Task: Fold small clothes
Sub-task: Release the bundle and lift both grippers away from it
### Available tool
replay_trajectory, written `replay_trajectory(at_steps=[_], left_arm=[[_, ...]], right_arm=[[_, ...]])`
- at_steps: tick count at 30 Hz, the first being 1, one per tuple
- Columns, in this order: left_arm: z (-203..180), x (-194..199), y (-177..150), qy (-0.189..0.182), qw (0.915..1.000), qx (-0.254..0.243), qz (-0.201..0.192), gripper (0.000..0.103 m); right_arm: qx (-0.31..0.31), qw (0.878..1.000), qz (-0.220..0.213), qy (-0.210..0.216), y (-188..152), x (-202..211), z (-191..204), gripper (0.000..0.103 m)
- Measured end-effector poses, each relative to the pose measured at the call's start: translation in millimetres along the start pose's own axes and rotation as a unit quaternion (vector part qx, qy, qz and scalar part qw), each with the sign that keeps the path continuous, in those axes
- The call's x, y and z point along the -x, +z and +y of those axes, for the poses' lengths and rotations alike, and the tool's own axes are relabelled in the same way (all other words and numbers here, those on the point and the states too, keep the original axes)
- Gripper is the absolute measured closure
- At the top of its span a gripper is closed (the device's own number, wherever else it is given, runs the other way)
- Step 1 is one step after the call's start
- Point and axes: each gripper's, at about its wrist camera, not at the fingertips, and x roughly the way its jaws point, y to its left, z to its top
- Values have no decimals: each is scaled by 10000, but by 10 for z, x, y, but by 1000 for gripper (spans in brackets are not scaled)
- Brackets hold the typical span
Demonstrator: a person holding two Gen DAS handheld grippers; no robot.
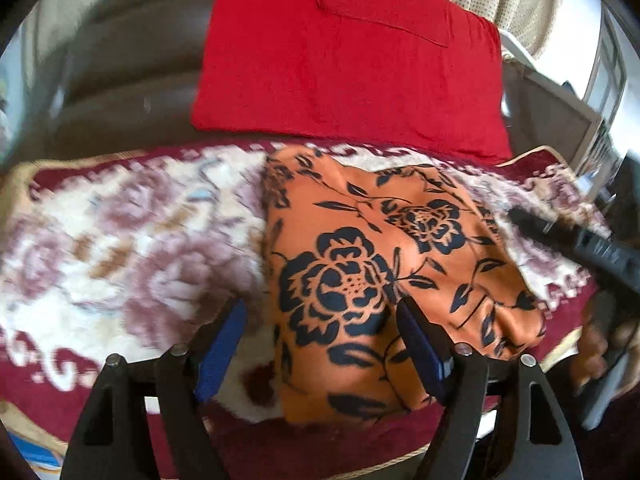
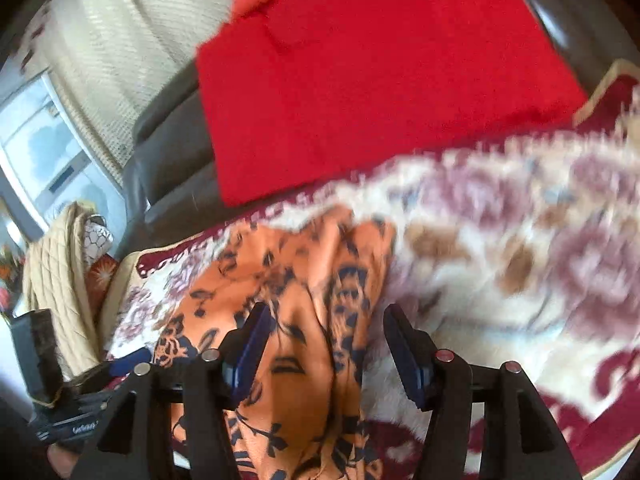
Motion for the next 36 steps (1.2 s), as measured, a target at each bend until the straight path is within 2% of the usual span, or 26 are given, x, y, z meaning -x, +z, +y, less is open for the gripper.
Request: replay_trajectory(at_steps=[1,3,4,5,7,10,11,17,23,24,26,30,33,36], left_arm=[[-16,18,-6,125,9999,-42,-31,23],[-26,24,-49,373,9993,-92,-24,23],[-9,0,-61,448,9989,-101,33,23],[4,-29,-80,506,9986,-104,101,23],[52,-79,-112,479,9987,-34,168,23],[99,-90,-127,416,9990,49,156,21],[91,-84,-133,414,9990,20,159,21],[18,62,-143,649,9979,-53,15,21],[-82,458,-125,820,9958,-39,-404,21],[-103,541,-116,865,9950,-54,-496,21],[-155,689,-86,955,9932,-96,-660,21],[-290,1002,-36,1188,9884,-187,-927,20],[-373,1233,-16,1336,9842,-214,-1139,13],[-451,1474,-15,1446,9797,-223,-1373,11]], right_arm=[[179,9998,-41,28,41,13,98,41],[356,9992,3,179,103,-21,265,49],[428,9987,112,253,134,-90,347,64],[449,9984,220,248,157,-165,371,67],[294,9979,557,173,162,-405,348,67],[-174,9906,1336,-224,39,-912,113,66],[-125,9914,1291,-188,36,-923,91,67],[399,9912,1172,-473,73,-552,347,65],[687,9932,777,-526,63,-19,560,64],[701,9934,725,-545,55,77,572,62],[698,9947,513,-544,24,310,606,33],[830,9948,287,-518,-54,680,705,32],[793,9953,193,-525,-104,909,736,32],[781,9954,94,-555,-160,1164,775,32]])
